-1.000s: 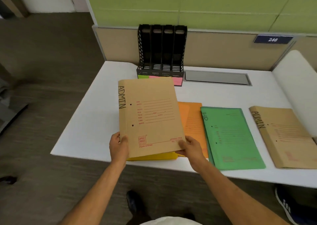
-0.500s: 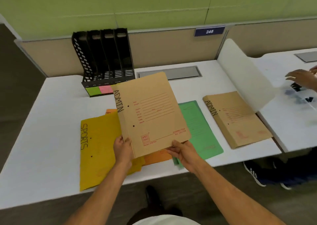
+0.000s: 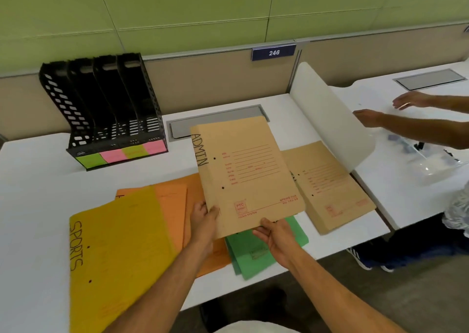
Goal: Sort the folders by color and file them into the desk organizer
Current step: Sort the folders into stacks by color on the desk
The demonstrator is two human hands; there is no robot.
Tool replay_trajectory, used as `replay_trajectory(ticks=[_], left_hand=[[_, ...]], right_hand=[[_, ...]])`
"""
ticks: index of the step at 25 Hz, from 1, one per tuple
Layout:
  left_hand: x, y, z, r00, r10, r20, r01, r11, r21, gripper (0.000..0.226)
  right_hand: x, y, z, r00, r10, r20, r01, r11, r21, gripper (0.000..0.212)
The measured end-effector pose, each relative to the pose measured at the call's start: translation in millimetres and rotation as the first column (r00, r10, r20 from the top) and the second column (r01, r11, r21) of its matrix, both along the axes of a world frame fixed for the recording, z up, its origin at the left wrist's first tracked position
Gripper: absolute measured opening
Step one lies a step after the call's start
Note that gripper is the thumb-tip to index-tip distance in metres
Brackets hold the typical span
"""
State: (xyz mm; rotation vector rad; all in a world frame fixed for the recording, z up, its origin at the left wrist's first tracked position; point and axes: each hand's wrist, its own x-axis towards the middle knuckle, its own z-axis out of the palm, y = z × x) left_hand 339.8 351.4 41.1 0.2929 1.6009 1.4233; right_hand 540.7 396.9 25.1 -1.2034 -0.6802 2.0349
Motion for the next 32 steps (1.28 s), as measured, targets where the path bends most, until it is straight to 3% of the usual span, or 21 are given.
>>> replay_trajectory(ticks=[6,11,19,25,32], left_hand=[[60,37,3,0.985,-0.167,0.043,0.169,0.985,-0.032,0.033],[127,79,4,0.962,-0.266,0.058,0.270,0.960,-0.073,0.039],[209,116,-15,0.928,-0.368,0.060,0.373,0.913,-0.163,0.044],[216,117,-24,0.873,-0.485,-0.050,0.460,0.854,-0.244,0.060],[169,82,-26,0.895,-0.423,-0.138,0.369,0.879,-0.302,0.046]], right_hand=[[81,59,2,0.987,-0.090,0.132,0.089,0.996,0.016,0.037],[150,88,-6,0.974,-0.186,0.130,0.188,0.982,-0.008,0.038],[216,106,-23,0.972,-0.142,0.188,0.159,0.984,-0.076,0.061],[242,125,-27,0.945,-0.177,0.276,0.209,0.974,-0.091,0.063],[244,126,-44,0.903,-0.155,0.401,0.227,0.964,-0.137,0.047]])
